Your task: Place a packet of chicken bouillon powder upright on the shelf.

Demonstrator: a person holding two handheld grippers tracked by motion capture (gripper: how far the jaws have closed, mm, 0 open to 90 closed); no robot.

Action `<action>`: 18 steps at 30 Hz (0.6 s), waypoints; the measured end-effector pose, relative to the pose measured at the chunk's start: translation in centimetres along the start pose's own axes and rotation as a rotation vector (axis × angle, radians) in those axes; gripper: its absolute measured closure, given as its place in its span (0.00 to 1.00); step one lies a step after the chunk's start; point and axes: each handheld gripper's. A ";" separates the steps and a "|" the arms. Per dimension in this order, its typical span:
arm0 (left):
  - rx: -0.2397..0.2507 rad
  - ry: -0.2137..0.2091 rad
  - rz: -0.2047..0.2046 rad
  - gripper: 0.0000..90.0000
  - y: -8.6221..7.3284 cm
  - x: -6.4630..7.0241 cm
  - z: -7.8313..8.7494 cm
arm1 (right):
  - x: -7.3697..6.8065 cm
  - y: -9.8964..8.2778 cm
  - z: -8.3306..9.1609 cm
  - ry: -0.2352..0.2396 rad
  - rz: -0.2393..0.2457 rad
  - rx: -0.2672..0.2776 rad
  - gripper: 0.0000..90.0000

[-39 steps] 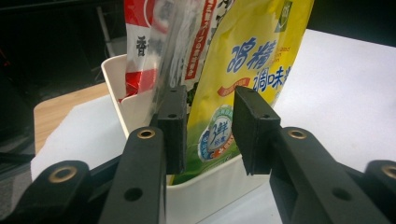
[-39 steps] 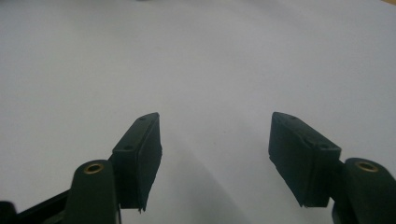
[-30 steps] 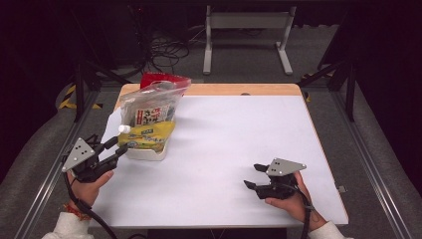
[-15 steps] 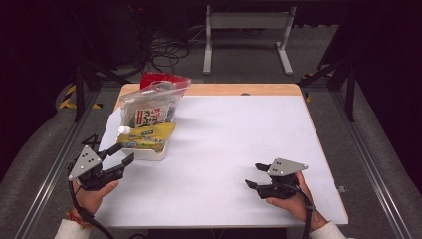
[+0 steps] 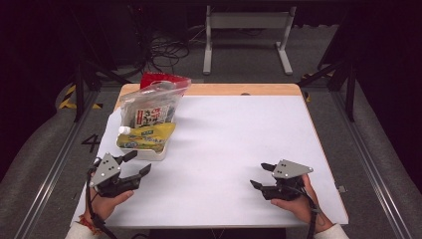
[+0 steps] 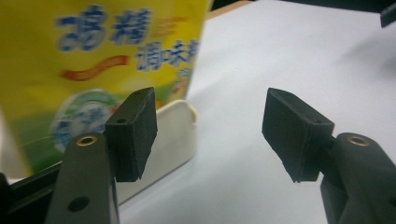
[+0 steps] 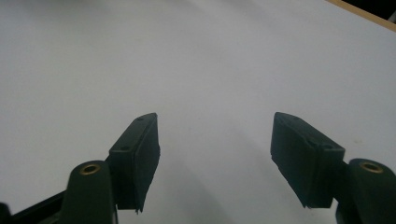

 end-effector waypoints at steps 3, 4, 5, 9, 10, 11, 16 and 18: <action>-0.020 -0.027 -0.011 0.37 -0.2 1.2 -0.7 | 0.1 -0.2 0.3 -0.014 0.011 -0.005 0.35; -0.028 -0.040 -0.012 0.36 -0.3 1.6 -0.9 | 0.1 -0.2 0.4 -0.016 0.012 -0.006 0.35; -0.041 -0.053 -0.019 0.35 -0.4 2.0 -1.2 | 0.1 -0.3 0.5 -0.017 0.011 -0.007 0.35; -0.078 -0.093 -0.020 0.28 -0.9 3.4 -2.4 | 0.1 -0.7 0.8 -0.030 0.023 -0.017 0.32; -0.087 -0.101 -0.027 0.27 -1.0 3.6 -2.6 | 0.1 -0.8 0.9 -0.033 0.025 -0.023 0.30; -0.094 -0.119 -0.028 0.25 -1.1 3.8 -2.9 | 0.1 -1.0 1.0 -0.039 0.028 -0.025 0.27; -0.146 -0.138 -0.040 0.16 -1.6 4.8 -4.2 | 0.1 -1.5 1.2 -0.062 0.045 -0.036 0.18; -0.160 -0.158 -0.045 0.12 -1.8 5.0 -4.5 | 0.1 -1.9 1.4 -0.060 0.047 -0.037 0.14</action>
Point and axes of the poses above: each handheld gripper's, and its own axes: z roughly backward along the jaws, y roughly out of its top, x roughly to its right, and after that the axes turned 10 degrees about x, right-handed
